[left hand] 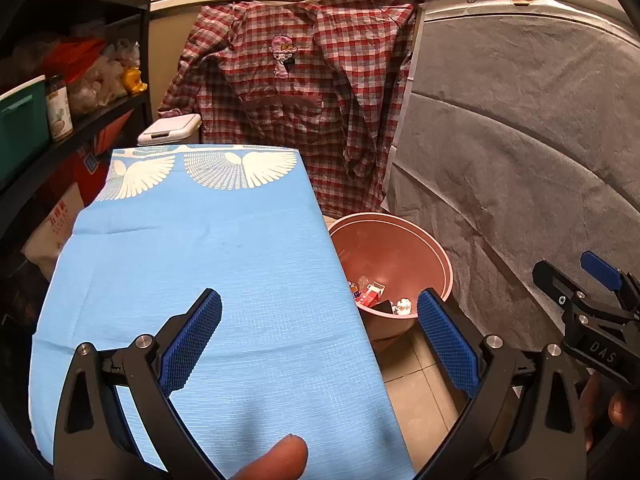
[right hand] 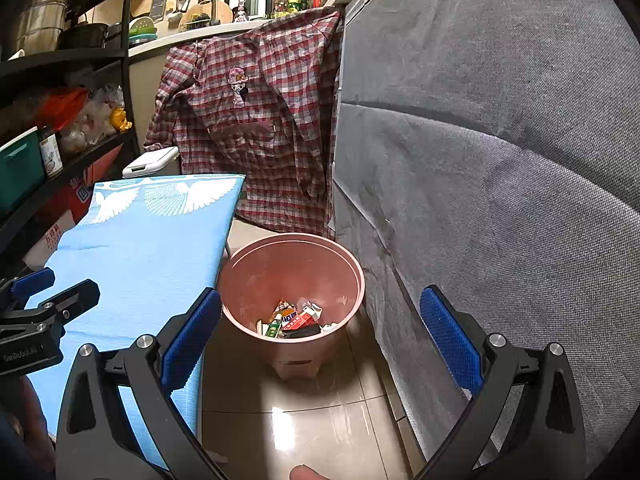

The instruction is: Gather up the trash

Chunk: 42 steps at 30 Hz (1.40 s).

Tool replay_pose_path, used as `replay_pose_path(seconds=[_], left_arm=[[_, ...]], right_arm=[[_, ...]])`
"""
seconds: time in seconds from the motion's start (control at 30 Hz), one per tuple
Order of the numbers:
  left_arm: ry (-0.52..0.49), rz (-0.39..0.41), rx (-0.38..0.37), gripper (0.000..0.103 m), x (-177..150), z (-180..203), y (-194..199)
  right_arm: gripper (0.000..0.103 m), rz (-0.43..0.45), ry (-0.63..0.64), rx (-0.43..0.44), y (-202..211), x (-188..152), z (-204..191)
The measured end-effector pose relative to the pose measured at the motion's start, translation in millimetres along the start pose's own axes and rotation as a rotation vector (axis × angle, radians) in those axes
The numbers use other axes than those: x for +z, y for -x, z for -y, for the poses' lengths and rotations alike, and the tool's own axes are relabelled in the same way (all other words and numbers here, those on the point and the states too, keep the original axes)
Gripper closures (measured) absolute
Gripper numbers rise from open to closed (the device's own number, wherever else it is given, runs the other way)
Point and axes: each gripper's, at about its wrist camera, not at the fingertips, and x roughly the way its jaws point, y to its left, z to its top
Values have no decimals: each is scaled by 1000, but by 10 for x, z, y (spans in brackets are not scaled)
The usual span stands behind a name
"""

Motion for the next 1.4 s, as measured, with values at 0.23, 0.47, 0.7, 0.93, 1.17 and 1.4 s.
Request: replay_pose_path(seconds=[0.23, 0.47, 0.7, 0.93, 1.17, 1.4], left_arm=[[-3, 3, 1, 8, 3, 11, 18], [-10, 4, 1, 8, 3, 23, 30], [-13, -5, -7, 8, -4, 48, 11], [-25, 1, -10, 8, -23, 63, 8], [-27, 19, -17, 8, -25, 57, 31], [-24, 12, -15, 8, -20, 48, 25]], right_arm=[[5, 0, 0, 1, -5, 4, 3], [5, 0, 0, 1, -3, 3, 6], [5, 0, 1, 0, -6, 2, 6], [5, 1, -3, 1, -11, 20, 31], [5, 1, -3, 1, -9, 18, 31], [5, 3, -6, 0, -6, 28, 54]])
